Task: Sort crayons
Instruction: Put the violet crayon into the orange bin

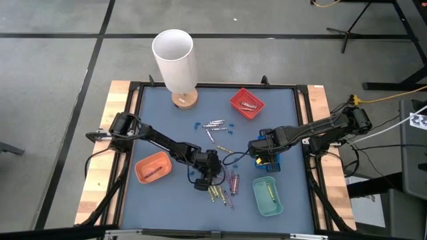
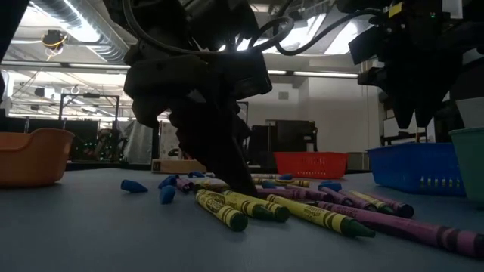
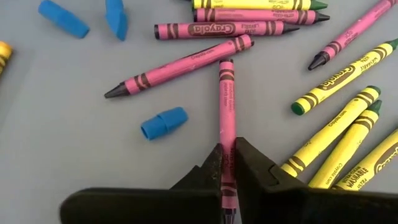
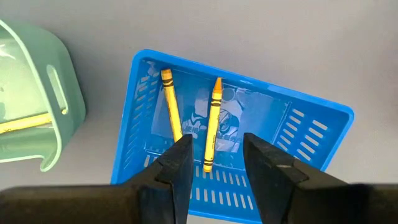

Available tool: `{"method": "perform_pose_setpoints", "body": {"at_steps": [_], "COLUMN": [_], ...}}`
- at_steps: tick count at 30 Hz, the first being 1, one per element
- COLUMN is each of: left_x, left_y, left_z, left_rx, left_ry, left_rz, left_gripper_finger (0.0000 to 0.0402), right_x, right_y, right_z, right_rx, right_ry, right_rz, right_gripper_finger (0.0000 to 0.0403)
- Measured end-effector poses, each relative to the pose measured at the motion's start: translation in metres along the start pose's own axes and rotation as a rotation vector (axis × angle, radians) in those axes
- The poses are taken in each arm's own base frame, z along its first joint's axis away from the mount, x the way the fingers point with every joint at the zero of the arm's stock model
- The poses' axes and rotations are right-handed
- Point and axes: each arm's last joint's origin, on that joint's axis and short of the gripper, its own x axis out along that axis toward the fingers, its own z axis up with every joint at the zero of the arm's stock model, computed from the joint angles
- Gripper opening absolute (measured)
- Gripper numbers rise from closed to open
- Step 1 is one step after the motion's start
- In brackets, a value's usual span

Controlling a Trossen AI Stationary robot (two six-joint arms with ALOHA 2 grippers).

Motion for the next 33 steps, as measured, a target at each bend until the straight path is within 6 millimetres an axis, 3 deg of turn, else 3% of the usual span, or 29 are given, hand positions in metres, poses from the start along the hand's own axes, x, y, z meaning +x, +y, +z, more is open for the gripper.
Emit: {"method": "perform_pose_setpoints", "body": {"at_steps": [9,14,25,33], "left_x": [-0.014,-0.034,-0.112,-0.163], "left_y": [-0.001,-0.004,-0.019,-0.041], "left_z": [0.007,0.017,0.031,0.013], "left_rx": [-0.095,-0.150,-0.256,-0.381], "left_ry": [-0.023,-0.055,-0.091,0.046], "left_rz": [-0.003,-0.053,-0.117,-0.114], "left_gripper_finger": [0.0008,0.0008,0.0008,0.0008], "right_x": [0.000,0.000,0.000,0.000], "right_y": [0.000,0.000,0.000,0.000], "right_z": [0.000,0.001,0.001,0.001], "right_rx": [0.000,0.001,0.001,0.008], "right_ry": [-0.001,-0.008,-0.007,-0.010], "right_rz": [0.000,0.001,0.001,0.001], "right_gripper_finger": [0.0138,0.0138,0.0138,0.0138]}}
